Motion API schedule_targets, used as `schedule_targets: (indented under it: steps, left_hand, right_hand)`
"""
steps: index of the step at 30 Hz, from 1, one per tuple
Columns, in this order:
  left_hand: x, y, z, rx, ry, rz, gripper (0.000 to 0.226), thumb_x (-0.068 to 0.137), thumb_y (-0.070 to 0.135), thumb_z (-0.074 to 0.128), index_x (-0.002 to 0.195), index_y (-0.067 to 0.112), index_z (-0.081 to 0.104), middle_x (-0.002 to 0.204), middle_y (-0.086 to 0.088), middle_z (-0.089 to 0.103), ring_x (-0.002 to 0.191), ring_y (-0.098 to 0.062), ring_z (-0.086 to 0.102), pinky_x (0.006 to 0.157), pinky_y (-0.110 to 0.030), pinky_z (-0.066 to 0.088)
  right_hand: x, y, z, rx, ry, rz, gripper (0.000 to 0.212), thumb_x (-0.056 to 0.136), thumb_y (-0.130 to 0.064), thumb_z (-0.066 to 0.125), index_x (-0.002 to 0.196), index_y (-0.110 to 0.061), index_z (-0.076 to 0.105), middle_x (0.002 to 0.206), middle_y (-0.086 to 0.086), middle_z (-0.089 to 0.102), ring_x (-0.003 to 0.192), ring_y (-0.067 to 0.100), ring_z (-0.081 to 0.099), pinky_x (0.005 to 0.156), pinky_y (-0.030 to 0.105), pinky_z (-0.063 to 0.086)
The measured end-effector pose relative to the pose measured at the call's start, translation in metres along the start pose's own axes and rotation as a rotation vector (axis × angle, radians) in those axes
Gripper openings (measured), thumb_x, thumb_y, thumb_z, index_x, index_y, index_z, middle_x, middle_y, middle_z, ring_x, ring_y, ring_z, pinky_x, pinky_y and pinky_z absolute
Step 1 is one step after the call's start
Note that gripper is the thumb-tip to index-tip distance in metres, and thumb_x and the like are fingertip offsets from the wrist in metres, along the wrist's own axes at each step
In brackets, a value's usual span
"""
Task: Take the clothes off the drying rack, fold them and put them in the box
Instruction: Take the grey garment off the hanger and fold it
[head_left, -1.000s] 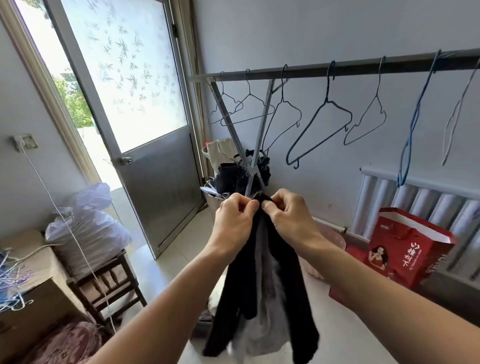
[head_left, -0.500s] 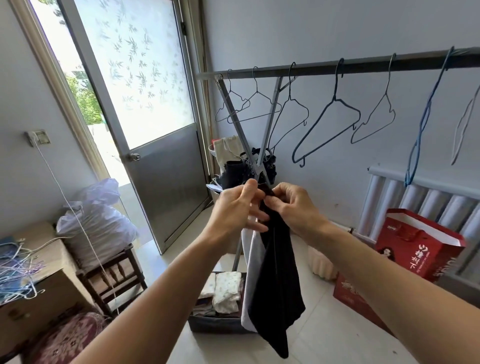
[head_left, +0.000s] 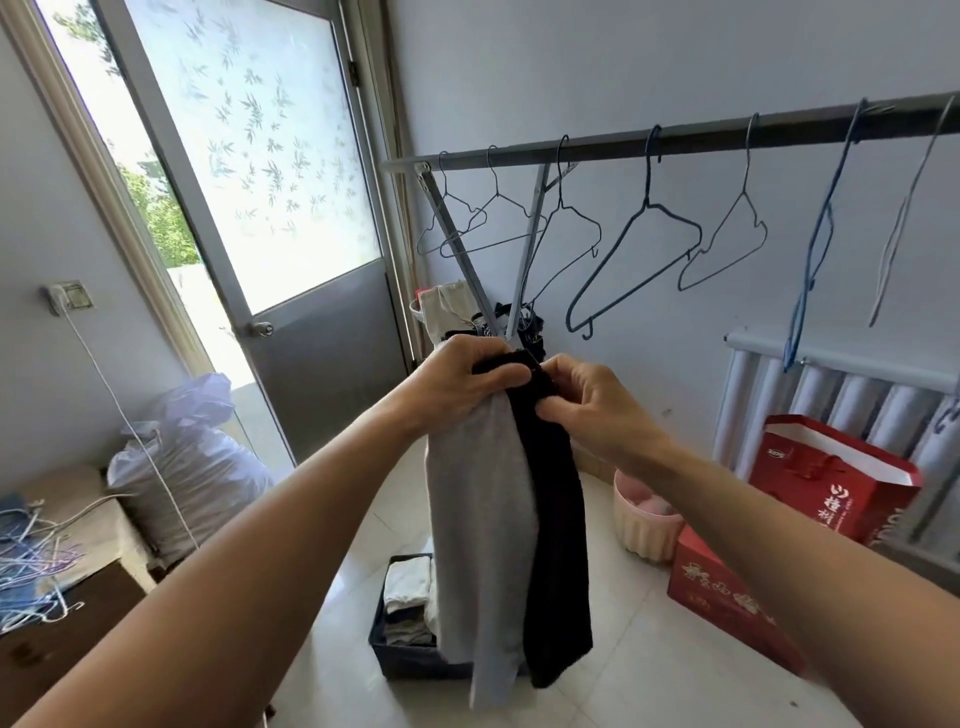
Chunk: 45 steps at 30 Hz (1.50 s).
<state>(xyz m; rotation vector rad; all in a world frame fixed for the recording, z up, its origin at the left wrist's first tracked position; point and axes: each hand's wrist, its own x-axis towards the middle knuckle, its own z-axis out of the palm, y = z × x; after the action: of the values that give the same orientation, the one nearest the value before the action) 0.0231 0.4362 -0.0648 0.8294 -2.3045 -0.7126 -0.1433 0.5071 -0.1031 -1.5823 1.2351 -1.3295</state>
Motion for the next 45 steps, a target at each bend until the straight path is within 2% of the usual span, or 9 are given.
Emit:
schedule_targets:
  steps: [4, 9, 15, 18, 22, 32, 39, 42, 45]
  left_hand:
    - [0.009, 0.006, -0.007, 0.061, -0.031, 0.046, 0.022, 0.089, 0.028, 0.070, 0.084, 0.006, 0.069, 0.073, -0.008, 0.063, 0.068, -0.006, 0.052, 0.070, -0.030, 0.046]
    - [0.013, 0.014, -0.016, 0.110, -0.038, 0.058, 0.024, 0.089, 0.021, 0.071, 0.068, 0.029, 0.062, 0.057, 0.022, 0.055, 0.058, 0.007, 0.049, 0.061, -0.009, 0.036]
    - [0.005, 0.003, -0.036, 0.114, -0.002, 0.023, 0.016, 0.086, 0.028, 0.074, 0.073, 0.023, 0.067, 0.064, 0.012, 0.058, 0.063, 0.002, 0.049, 0.062, -0.018, 0.040]
    - [-0.003, -0.010, -0.050, 0.202, 0.036, -0.021, 0.037, 0.073, 0.050, 0.075, 0.074, 0.013, 0.071, 0.068, -0.008, 0.065, 0.063, -0.005, 0.053, 0.060, -0.024, 0.043]
    - [-0.006, -0.027, -0.071, 0.196, 0.029, -0.126, 0.028, 0.079, 0.033, 0.079, 0.059, 0.018, 0.067, 0.055, 0.005, 0.056, 0.051, -0.003, 0.047, 0.051, -0.015, 0.036]
    - [0.033, -0.072, -0.131, -0.023, -0.105, -0.116, 0.028, 0.077, 0.044, 0.065, 0.053, 0.032, 0.070, 0.055, 0.018, 0.058, 0.054, 0.005, 0.052, 0.054, -0.009, 0.041]
    - [0.071, -0.106, -0.185, -0.048, -0.132, 0.020, 0.044, 0.078, 0.055, 0.070, 0.074, 0.011, 0.071, 0.072, -0.003, 0.064, 0.067, -0.011, 0.060, 0.061, -0.023, 0.048]
    - [0.083, -0.120, -0.198, -0.061, -0.162, 0.062, 0.054, 0.082, 0.053, 0.070, 0.098, 0.001, 0.071, 0.093, -0.020, 0.070, 0.084, -0.025, 0.068, 0.081, -0.041, 0.054]
    - [0.094, -0.128, -0.212, -0.073, -0.256, 0.078, 0.045, 0.088, 0.042, 0.065, 0.121, 0.011, 0.069, 0.111, -0.009, 0.073, 0.106, -0.027, 0.069, 0.097, -0.044, 0.053]
  right_hand:
    - [-0.008, 0.014, -0.006, -0.059, 0.014, 0.043, 0.018, 0.088, 0.006, 0.051, 0.089, -0.008, 0.062, 0.078, 0.011, 0.064, 0.068, 0.018, 0.062, 0.063, 0.032, 0.052]
    - [-0.009, 0.034, -0.005, -0.028, -0.001, 0.069, 0.017, 0.091, 0.001, 0.055, 0.082, -0.010, 0.063, 0.072, 0.002, 0.063, 0.065, 0.011, 0.060, 0.060, 0.022, 0.048]
    - [-0.010, 0.052, -0.015, 0.021, -0.125, 0.115, 0.013, 0.091, -0.012, 0.065, 0.083, -0.003, 0.063, 0.067, -0.005, 0.063, 0.060, 0.002, 0.059, 0.059, 0.013, 0.047]
    - [0.001, 0.053, -0.021, 0.135, -0.067, 0.120, 0.015, 0.093, -0.018, 0.063, 0.080, -0.012, 0.060, 0.069, -0.003, 0.062, 0.063, 0.007, 0.058, 0.059, 0.019, 0.048]
    - [0.026, 0.042, -0.017, 0.158, -0.005, 0.039, 0.018, 0.095, -0.022, 0.060, 0.079, -0.015, 0.055, 0.072, 0.001, 0.059, 0.064, 0.011, 0.057, 0.058, 0.023, 0.050]
    - [0.119, 0.041, 0.014, 0.174, -0.080, 0.093, 0.025, 0.097, -0.017, 0.053, 0.073, -0.011, 0.057, 0.062, 0.000, 0.055, 0.054, 0.010, 0.053, 0.052, 0.019, 0.045]
    - [0.193, 0.049, 0.053, 0.197, -0.108, 0.031, 0.026, 0.099, -0.020, 0.051, 0.077, -0.012, 0.062, 0.070, -0.001, 0.058, 0.068, 0.010, 0.056, 0.064, 0.020, 0.048]
    - [0.223, 0.050, 0.072, 0.133, -0.114, -0.002, 0.027, 0.099, -0.022, 0.051, 0.076, -0.015, 0.063, 0.072, -0.005, 0.061, 0.073, 0.007, 0.058, 0.073, 0.023, 0.045]
    - [0.252, 0.048, 0.092, 0.089, -0.176, 0.026, 0.025, 0.092, -0.037, 0.058, 0.083, -0.016, 0.069, 0.083, 0.001, 0.067, 0.084, 0.013, 0.063, 0.087, 0.038, 0.042]
